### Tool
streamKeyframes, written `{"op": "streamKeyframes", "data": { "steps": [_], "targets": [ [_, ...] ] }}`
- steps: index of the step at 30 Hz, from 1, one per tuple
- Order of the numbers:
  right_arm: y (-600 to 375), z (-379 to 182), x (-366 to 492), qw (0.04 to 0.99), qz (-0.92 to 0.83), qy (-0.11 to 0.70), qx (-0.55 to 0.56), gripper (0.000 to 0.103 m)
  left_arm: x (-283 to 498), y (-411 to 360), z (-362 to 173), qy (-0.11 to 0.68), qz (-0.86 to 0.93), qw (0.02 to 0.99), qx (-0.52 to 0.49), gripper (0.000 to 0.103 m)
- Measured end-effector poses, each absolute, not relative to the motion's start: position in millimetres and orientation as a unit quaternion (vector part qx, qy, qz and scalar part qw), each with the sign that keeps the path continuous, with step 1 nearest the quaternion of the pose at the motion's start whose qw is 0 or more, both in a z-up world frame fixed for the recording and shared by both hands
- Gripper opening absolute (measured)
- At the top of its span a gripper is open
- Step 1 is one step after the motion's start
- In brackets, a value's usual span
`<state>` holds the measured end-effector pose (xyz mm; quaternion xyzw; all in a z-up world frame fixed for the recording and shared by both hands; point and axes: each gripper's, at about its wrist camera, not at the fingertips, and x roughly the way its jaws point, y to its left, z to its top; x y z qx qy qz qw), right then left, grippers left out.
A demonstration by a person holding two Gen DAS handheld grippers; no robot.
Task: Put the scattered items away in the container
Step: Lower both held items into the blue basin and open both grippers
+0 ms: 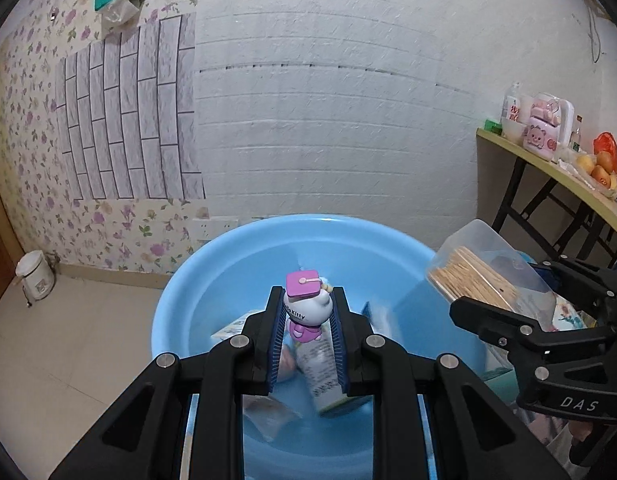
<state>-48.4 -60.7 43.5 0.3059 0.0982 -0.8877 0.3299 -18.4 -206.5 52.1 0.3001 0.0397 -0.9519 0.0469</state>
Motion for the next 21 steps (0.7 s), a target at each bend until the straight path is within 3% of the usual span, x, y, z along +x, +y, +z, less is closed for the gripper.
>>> {"op": "streamKeyframes", "data": {
  "steps": [2,3,5,9,21],
  "targets": [
    [-66,39,-51,0.33,-0.886,0.102,0.31,0.063,-21,-211,48,0.04,-0.949,0.05,0.308,0.023],
    [-70,36,-51,0.331,-0.884,0.105,0.313,0.063,-24,-215,45,0.042,-0.947,0.051,0.315,0.038],
    [-77,32,-55,0.333,-0.881,0.111,0.316,0.063,-24,-220,43,0.047,-0.948,0.059,0.308,0.057],
    [-87,25,-59,0.333,-0.878,0.121,0.323,0.063,-21,-226,40,0.055,-0.949,0.063,0.303,0.064],
    [-100,17,-58,0.339,-0.872,0.13,0.328,0.063,-13,-239,39,0.064,-0.95,0.07,0.299,0.064]
  ]
}}
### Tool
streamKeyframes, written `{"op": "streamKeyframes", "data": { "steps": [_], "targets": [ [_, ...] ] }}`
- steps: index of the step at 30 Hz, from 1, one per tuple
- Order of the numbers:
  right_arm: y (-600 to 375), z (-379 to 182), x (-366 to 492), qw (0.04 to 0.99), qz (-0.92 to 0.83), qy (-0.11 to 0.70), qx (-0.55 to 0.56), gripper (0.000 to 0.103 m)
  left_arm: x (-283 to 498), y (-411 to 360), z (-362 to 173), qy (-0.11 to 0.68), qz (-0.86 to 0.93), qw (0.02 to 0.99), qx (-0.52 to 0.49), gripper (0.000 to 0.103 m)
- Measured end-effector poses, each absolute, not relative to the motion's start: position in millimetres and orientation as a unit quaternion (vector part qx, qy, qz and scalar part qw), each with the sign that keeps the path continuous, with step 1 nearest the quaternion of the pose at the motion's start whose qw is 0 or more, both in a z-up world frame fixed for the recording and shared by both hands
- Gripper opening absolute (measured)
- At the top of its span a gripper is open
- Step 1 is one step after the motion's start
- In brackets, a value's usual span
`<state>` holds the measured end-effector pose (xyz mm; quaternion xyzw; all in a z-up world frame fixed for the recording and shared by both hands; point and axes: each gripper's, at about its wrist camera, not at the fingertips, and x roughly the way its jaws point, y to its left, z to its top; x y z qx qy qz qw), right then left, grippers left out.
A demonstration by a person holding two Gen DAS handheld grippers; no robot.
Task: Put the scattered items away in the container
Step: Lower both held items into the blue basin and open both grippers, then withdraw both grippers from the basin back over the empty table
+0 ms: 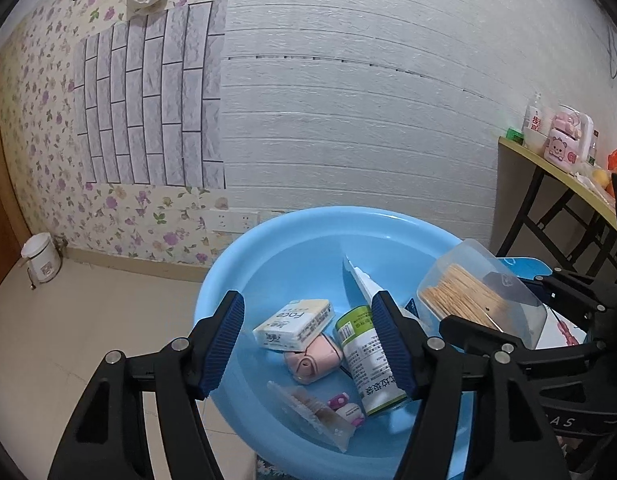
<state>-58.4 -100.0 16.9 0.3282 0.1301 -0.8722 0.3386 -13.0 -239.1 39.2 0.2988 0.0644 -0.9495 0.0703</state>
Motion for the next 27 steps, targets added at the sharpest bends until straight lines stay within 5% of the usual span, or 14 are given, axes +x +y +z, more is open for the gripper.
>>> {"op": "streamKeyframes", "data": {
  "steps": [3,7,11,27],
  "targets": [
    [-101,18,-57,0.346,-0.868,0.126,0.334,0.063,-11,-241,38,0.068,-0.948,0.074,0.301,0.069],
    [-98,23,-52,0.328,-0.882,0.133,0.311,0.085,-7,-242,42,0.075,-0.948,0.081,0.298,0.077],
    [-91,26,-53,0.324,-0.884,0.129,0.31,0.085,-4,-242,45,0.075,-0.948,0.086,0.298,0.086],
    [-64,43,-36,0.311,-0.892,0.11,0.309,0.085,9,-221,59,0.064,-0.948,0.087,0.298,0.09]
  ]
}}
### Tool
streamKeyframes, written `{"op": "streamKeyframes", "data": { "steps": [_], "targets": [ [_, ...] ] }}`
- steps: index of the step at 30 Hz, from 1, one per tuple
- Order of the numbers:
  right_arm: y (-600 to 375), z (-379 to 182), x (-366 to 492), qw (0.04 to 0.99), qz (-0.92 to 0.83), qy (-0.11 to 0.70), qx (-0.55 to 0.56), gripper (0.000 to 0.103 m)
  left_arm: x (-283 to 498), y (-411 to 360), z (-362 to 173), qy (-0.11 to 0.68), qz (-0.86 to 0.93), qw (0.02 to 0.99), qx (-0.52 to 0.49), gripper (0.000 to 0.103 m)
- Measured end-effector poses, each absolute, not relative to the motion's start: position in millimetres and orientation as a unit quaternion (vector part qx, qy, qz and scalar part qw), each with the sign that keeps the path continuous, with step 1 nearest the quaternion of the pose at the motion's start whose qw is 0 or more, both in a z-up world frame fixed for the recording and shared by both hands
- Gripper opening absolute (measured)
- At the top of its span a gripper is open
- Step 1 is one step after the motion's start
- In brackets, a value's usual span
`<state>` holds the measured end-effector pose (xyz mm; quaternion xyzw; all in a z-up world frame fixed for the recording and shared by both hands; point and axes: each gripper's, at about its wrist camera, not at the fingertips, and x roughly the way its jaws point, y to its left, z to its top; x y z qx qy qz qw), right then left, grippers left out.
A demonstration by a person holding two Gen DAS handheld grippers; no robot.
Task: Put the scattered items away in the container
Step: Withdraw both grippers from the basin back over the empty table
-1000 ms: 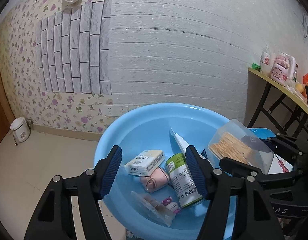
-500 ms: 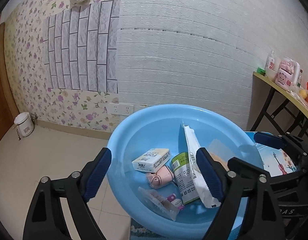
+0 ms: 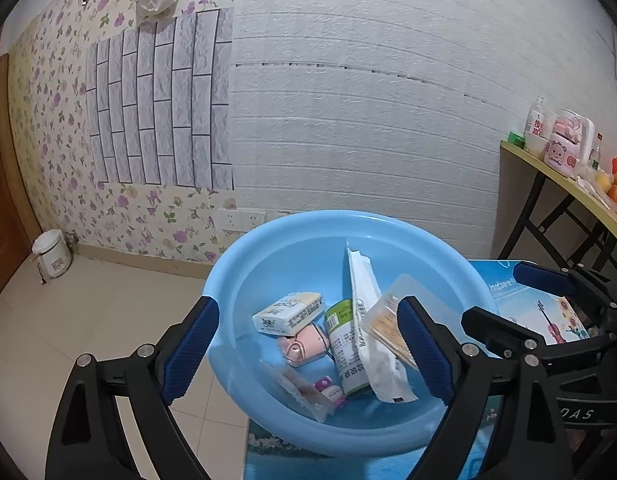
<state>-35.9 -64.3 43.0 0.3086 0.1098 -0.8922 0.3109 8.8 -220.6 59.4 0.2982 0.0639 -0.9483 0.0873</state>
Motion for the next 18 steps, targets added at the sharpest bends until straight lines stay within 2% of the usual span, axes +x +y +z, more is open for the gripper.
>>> {"op": "streamKeyframes", "data": {
  "steps": [18],
  "targets": [
    [-31,55,-22,0.283,-0.901,0.086,0.317,0.085,13,-188,68,0.058,-0.948,0.076,0.303,0.091]
  ]
}}
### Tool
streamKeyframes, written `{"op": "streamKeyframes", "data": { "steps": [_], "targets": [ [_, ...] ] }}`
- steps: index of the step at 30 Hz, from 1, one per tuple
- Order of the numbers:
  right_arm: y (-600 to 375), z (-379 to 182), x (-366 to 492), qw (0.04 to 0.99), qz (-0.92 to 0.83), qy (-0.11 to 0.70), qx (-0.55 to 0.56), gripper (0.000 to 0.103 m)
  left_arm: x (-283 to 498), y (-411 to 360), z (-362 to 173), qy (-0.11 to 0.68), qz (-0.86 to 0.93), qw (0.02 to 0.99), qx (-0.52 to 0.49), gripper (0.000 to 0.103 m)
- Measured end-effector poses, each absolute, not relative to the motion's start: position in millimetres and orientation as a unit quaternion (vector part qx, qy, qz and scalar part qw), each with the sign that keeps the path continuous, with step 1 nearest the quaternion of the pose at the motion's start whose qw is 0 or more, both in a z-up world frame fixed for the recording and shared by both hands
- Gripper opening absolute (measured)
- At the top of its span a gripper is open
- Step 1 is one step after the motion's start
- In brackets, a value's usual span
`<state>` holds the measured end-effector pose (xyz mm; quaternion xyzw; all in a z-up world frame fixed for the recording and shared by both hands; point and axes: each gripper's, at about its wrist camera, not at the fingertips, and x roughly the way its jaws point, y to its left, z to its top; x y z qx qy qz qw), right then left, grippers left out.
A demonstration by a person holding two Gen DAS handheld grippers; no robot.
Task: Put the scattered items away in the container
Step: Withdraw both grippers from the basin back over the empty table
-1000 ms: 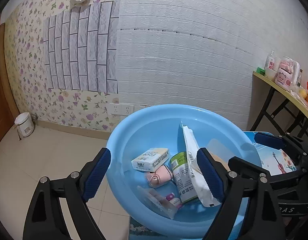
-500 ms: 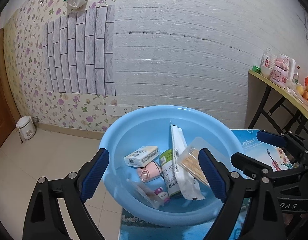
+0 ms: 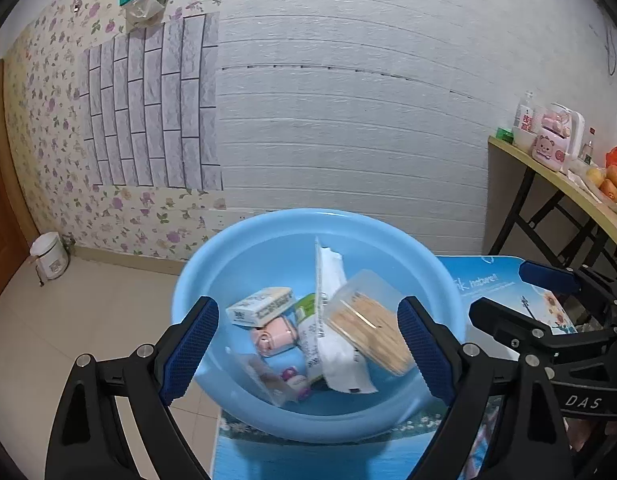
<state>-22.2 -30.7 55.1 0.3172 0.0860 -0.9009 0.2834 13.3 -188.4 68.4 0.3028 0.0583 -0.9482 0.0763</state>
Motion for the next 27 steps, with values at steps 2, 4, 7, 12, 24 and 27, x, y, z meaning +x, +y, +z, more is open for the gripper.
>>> {"op": "streamKeyframes", "data": {
  "steps": [2,4,7,12,24,27],
  "targets": [
    [-26,55,-21,0.277,-0.902,0.082,0.322,0.085,13,-182,69,0.055,-0.948,0.075,0.304,0.091],
    [-20,56,-20,0.27,-0.902,0.076,0.327,0.085,13,-175,69,0.052,-0.948,0.077,0.306,0.093],
    [-8,57,-19,0.268,-0.904,0.074,0.324,0.085,13,-168,69,0.061,-0.947,0.076,0.307,0.095],
    [16,60,-19,0.25,-0.909,0.065,0.326,0.085,11,-148,70,0.057,-0.947,0.067,0.31,0.095],
    [77,69,-17,0.21,-0.919,0.053,0.329,0.085,6,-91,70,0.049,-0.945,0.043,0.32,0.095],
    [93,71,-16,0.2,-0.922,0.049,0.329,0.085,4,-81,70,0.052,-0.944,0.039,0.323,0.095]
  ]
}}
